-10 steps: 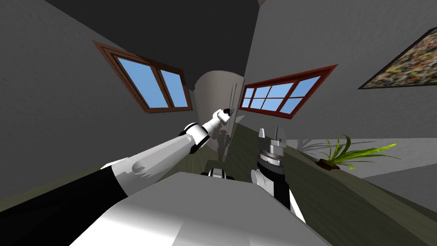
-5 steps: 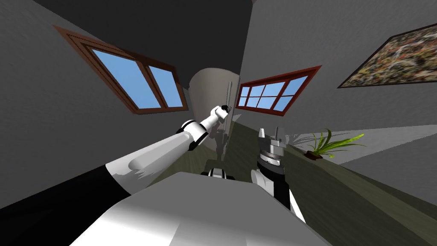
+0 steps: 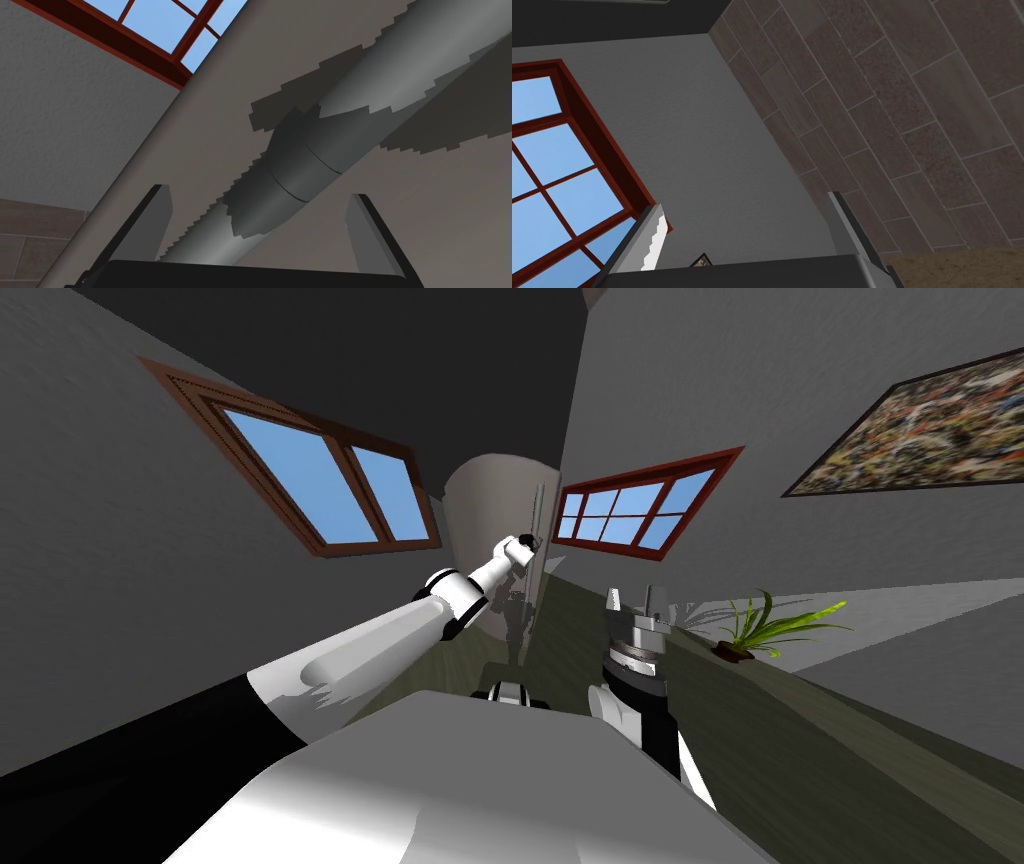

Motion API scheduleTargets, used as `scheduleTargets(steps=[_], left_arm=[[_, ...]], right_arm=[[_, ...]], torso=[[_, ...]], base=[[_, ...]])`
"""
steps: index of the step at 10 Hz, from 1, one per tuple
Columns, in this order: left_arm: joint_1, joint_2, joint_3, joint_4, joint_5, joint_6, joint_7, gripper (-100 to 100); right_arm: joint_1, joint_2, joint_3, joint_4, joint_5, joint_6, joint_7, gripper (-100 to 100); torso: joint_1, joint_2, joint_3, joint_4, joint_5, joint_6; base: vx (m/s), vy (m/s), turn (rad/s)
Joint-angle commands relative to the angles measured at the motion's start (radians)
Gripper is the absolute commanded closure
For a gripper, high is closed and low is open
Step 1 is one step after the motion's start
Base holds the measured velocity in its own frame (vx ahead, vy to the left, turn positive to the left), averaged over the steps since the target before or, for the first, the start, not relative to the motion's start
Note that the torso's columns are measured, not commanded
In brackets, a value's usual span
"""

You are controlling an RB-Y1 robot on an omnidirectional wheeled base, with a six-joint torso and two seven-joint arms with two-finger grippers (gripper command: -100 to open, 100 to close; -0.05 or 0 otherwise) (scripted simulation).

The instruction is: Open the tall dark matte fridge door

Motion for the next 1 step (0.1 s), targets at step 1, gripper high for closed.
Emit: scheduleTargets(steps=[1], left_arm=[[0.0, 0.0, 0.0, 0.0, 0.0, 0.0, 0.0, 0]], right_arm=[[0.0, 0.0, 0.0, 0.0, 0.0, 0.0, 0.0, 0]], torso=[[0.0, 0.0, 0.0, 0.0, 0.0, 0.0]], base=[[0.0, 0.0, 0.0]])
